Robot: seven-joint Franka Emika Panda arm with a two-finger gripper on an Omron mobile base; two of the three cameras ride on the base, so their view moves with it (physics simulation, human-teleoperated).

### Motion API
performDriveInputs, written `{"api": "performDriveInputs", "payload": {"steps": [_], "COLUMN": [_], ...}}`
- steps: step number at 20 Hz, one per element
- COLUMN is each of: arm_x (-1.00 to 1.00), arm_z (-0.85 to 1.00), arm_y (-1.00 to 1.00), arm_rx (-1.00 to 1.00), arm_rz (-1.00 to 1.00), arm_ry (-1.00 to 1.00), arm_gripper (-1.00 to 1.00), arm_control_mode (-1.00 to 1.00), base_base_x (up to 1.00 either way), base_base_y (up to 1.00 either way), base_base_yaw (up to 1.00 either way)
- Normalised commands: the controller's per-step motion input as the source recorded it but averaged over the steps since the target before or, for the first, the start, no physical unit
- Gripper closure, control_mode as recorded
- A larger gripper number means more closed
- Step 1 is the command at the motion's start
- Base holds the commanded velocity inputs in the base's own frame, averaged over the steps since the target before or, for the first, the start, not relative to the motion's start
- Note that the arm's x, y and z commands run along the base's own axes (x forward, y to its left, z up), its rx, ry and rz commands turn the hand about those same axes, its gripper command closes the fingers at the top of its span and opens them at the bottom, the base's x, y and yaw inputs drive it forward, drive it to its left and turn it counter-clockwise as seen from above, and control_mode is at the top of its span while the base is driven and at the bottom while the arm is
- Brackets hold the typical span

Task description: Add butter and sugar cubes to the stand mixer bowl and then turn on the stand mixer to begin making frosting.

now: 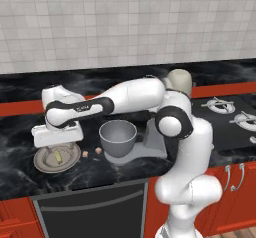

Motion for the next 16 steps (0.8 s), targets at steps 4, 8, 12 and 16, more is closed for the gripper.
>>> {"api": "performDriveInputs", "payload": {"steps": [4, 8, 12, 16], "arm_x": [0.23, 0.26, 0.28, 0.24], "arm_z": [-0.13, -0.07, -0.12, -0.28], "arm_y": [0.11, 0.12, 0.11, 0.02], "arm_rx": [-0.2, -0.17, -0.11, -0.05], "arm_rz": [-0.14, -0.11, -0.1, -0.08], "arm_ry": [0.0, 0.0, 0.0, 0.0], "arm_gripper": [-1.0, -1.0, -1.0, -1.0], "arm_control_mode": [-1.0, -1.0, -1.0, -1.0], "base_base_x": [0.0, 0.0, 0.0, 0.0], "base_base_y": [0.0, 0.0, 0.0, 0.0], "base_base_yaw": [0.0, 0.0, 0.0, 0.0]}}
